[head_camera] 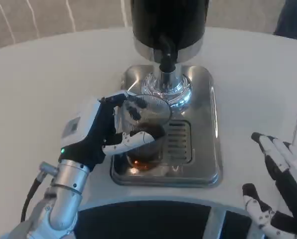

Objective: Grasp the cup under the faucet to collect the drink, then remove the cup.

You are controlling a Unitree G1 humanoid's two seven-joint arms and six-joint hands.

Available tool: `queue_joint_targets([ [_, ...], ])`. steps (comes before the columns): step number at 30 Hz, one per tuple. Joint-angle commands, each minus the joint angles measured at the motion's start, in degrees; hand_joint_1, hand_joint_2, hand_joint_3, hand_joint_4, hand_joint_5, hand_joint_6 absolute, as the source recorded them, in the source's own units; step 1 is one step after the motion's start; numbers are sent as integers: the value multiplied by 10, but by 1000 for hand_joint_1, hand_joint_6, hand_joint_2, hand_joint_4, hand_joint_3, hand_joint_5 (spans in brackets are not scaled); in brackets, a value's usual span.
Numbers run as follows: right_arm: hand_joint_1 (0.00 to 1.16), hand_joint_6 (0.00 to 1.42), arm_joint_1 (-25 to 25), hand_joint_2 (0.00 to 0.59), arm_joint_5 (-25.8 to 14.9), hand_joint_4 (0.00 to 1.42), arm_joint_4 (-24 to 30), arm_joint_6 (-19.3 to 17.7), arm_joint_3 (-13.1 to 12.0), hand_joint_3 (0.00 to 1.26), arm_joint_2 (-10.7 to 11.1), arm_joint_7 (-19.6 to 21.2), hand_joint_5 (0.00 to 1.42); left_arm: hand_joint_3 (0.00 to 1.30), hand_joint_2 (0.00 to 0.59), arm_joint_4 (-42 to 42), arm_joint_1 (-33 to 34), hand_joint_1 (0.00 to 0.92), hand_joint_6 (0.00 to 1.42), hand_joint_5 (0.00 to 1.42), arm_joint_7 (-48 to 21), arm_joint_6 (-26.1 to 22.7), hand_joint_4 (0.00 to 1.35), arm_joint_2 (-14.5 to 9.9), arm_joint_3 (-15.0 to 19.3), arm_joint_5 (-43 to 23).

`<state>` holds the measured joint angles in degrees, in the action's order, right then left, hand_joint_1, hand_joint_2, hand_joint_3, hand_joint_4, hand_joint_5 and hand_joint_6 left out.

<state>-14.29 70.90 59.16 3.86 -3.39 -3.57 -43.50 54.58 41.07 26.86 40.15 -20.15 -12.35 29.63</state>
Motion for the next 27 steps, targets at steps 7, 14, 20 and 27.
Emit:
queue_joint_targets([
  [7,328,0,12,565,6,0,8,14,4,15,-21,-12,0,1012,38,11,-2,479,1424,1358,-9,27,1136,-9,22,-24],
  [14,322,0,15,556,9,0,8,14,10,15,-21,-14,0,1012,39,12,-2,483,1424,1360,-15,34,1145,-15,33,-33],
  [20,317,0,23,554,11,0,8,17,15,15,-16,-18,0,1012,38,9,-8,483,1424,1360,-20,41,1148,-26,40,-39],
  [27,313,0,41,553,16,0,8,24,29,15,-6,-39,0,1012,38,-1,-26,483,1424,1360,-30,54,1148,-46,58,-51],
])
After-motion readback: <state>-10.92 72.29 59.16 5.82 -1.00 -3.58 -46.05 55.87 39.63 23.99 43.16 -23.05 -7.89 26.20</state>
